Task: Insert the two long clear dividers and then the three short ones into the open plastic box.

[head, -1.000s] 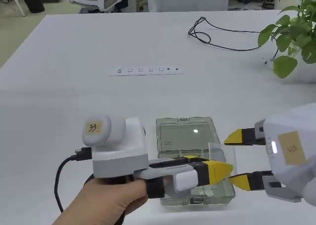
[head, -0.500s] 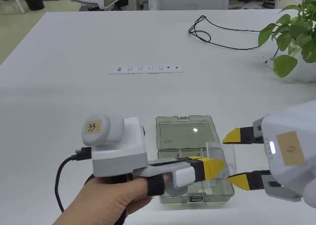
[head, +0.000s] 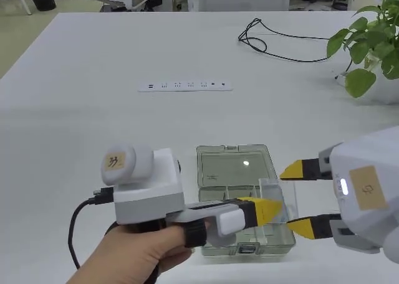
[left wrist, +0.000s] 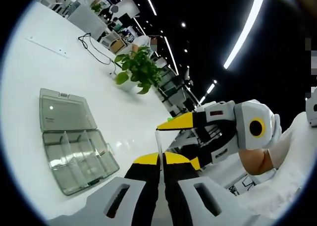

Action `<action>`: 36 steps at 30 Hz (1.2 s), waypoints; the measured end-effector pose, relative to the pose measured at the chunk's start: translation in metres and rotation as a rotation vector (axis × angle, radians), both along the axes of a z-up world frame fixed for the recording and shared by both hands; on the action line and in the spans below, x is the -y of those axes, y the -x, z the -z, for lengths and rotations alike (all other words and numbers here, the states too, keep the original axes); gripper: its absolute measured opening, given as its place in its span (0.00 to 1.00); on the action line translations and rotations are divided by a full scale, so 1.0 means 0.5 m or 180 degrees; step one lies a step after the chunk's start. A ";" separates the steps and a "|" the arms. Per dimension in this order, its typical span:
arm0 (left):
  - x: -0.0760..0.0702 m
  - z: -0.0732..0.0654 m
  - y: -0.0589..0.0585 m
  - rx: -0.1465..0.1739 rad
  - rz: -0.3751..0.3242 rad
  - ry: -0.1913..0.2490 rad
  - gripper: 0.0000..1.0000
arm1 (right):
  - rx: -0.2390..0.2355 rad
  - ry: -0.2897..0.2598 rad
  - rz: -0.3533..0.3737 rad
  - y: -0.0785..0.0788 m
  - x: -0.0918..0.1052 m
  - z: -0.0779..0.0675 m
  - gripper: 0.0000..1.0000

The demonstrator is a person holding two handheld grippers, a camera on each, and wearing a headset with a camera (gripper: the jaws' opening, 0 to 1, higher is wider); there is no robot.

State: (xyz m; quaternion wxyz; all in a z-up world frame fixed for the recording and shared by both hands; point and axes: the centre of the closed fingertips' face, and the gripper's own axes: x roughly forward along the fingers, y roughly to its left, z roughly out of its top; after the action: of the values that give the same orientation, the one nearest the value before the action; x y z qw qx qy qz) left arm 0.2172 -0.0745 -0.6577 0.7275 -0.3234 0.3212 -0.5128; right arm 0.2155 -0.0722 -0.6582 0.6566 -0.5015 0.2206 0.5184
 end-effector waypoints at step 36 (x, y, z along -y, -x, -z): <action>-0.019 -0.046 0.086 0.2226 0.1113 -0.0458 0.00 | -0.2037 -0.0754 -0.0504 0.082 -0.042 -0.072 0.05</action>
State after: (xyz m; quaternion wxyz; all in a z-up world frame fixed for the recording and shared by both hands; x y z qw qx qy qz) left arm 0.1744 -0.0648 -0.6347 0.7155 -0.0180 0.1394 -0.6843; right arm 0.1744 -0.0510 -0.6224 0.5655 -0.2494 0.3140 0.7207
